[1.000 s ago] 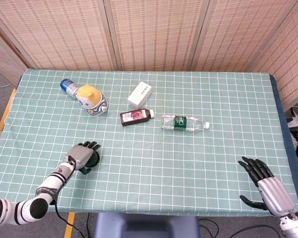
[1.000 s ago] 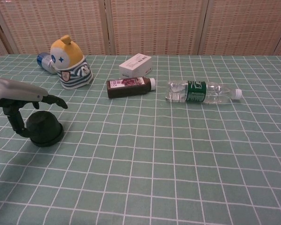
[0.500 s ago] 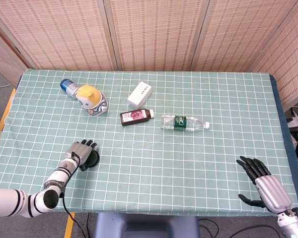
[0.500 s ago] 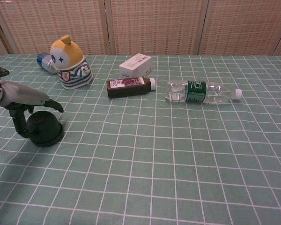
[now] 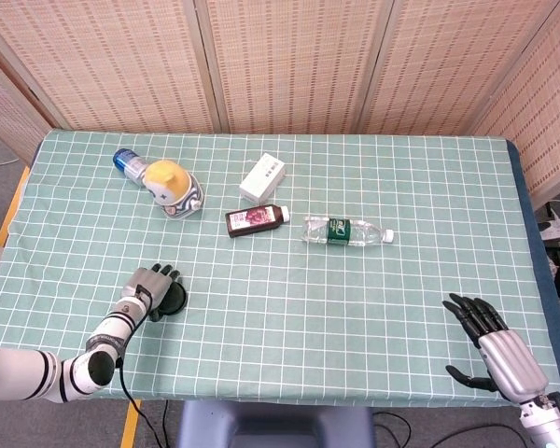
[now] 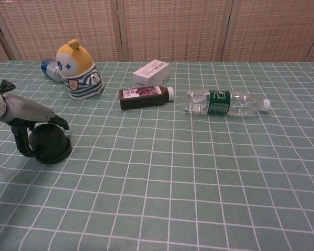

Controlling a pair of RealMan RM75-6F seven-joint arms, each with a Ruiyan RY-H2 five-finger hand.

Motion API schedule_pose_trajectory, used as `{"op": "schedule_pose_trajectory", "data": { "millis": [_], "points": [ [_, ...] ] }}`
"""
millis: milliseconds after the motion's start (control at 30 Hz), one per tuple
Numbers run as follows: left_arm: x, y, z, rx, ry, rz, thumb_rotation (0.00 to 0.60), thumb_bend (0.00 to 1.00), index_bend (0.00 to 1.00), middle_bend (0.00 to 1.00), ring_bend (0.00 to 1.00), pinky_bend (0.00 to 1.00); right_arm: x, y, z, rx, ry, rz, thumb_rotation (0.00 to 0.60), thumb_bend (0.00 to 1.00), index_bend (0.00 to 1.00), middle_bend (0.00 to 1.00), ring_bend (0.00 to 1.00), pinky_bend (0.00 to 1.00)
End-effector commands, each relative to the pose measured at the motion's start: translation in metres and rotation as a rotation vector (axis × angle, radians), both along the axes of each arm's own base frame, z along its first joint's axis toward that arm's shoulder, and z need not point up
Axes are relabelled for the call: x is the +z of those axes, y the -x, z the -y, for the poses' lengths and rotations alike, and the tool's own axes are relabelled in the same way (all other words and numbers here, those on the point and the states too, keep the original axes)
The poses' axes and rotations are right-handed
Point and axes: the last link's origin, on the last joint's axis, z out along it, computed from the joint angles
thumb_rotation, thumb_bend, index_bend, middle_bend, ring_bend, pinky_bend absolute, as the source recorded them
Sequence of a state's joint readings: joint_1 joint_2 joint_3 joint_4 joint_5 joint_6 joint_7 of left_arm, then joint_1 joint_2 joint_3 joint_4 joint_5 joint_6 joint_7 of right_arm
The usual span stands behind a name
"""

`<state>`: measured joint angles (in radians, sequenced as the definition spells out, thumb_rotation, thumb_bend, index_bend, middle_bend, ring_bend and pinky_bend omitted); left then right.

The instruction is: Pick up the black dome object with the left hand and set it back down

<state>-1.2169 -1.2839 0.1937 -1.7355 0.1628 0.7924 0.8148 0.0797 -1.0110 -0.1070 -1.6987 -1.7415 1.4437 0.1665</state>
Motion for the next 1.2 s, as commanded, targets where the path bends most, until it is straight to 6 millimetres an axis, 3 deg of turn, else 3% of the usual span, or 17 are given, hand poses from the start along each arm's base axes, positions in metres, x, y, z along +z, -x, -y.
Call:
{"op": "schedule_pose_trajectory", "data": {
  "millis": [33, 300, 500, 667, 900, 1200],
  "points": [
    [-0.001, 0.002, -0.002, -0.008, -0.001, -0.015, 0.600, 0.33, 0.05, 0.05, 0.02, 0.23, 0.000, 0.001, 0.001, 0.000, 0.017, -0.005, 0.600, 0.16, 0.00, 0.00, 0.00, 0.00],
    [-0.003, 0.006, -0.002, -0.004, 0.000, -0.025, 0.600, 0.33, 0.20, 0.17, 0.12, 0.20, 0.003, 0.001, -0.001, 0.002, 0.026, 0.004, 0.600, 0.16, 0.00, 0.00, 0.00, 0.00],
    [-0.008, 0.008, 0.000, -0.008, 0.020, -0.033, 0.600, 0.33, 0.22, 0.19, 0.13, 0.20, 0.004, 0.001, -0.001, 0.003, 0.028, 0.008, 0.600, 0.16, 0.00, 0.00, 0.00, 0.00],
    [-0.011, 0.009, 0.004, -0.028, 0.032, -0.040, 0.600, 0.33, 0.15, 0.23, 0.16, 0.20, 0.004, 0.001, -0.002, 0.001, 0.028, 0.007, 0.600, 0.16, 0.00, 0.00, 0.00, 0.00],
    [-0.013, 0.010, 0.007, -0.057, 0.034, -0.023, 0.600, 0.34, 0.36, 0.39, 0.19, 0.18, 0.004, 0.002, -0.002, -0.003, 0.022, 0.006, 0.600, 0.16, 0.00, 0.00, 0.00, 0.00],
    [-0.011, 0.014, 0.006, -0.065, 0.025, 0.000, 0.600, 0.36, 0.55, 0.51, 0.22, 0.16, 0.005, 0.001, -0.004, -0.004, 0.023, 0.012, 0.600, 0.16, 0.00, 0.00, 0.00, 0.00]
  ]
}}
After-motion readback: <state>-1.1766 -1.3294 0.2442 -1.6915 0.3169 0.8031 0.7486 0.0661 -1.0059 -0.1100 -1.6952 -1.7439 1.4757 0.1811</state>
